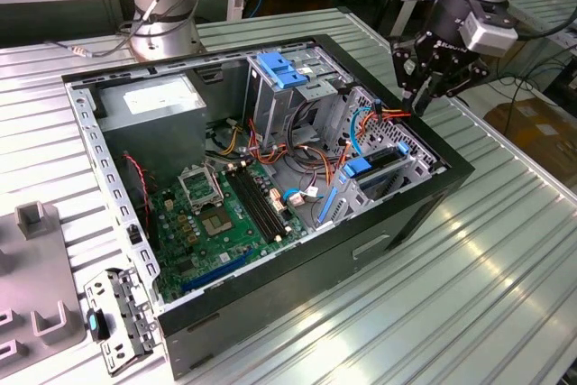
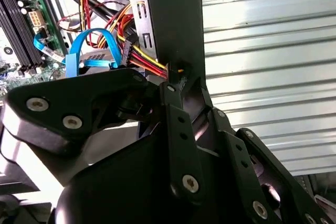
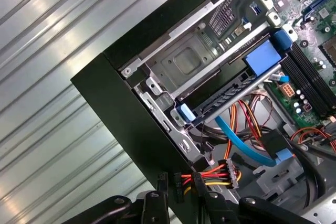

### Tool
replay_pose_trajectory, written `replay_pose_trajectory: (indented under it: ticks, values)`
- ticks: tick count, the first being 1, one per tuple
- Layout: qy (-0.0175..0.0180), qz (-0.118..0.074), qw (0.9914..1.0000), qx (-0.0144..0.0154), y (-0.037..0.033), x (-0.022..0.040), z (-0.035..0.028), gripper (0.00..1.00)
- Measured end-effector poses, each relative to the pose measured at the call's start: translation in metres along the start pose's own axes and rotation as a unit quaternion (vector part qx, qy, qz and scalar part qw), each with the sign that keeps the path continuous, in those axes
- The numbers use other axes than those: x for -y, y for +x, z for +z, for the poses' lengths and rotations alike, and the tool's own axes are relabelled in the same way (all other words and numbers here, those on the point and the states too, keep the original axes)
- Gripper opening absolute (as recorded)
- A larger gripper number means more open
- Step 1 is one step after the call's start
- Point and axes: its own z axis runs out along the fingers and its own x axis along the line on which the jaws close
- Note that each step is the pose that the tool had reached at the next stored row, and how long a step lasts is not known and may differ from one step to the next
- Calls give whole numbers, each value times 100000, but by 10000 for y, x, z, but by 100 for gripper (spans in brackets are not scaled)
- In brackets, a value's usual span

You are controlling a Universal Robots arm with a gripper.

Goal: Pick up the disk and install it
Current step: 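Insert the first disk wire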

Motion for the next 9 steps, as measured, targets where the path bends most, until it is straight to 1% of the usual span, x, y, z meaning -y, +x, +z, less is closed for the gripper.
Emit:
replay_pose_trajectory:
  ticks: [1,2,3,8,9]
  values:
    - [15,-9,100000,-63,0,0,3,24]
    - [27,-6,100000,-57,2,0,-54,17]
    - [28,-10,100000,-60,4,2,-103,17]
    - [21,4,100000,-59,1,-1,-105,17]
    - [11,326,99999,-64,-16,-14,-106,17]
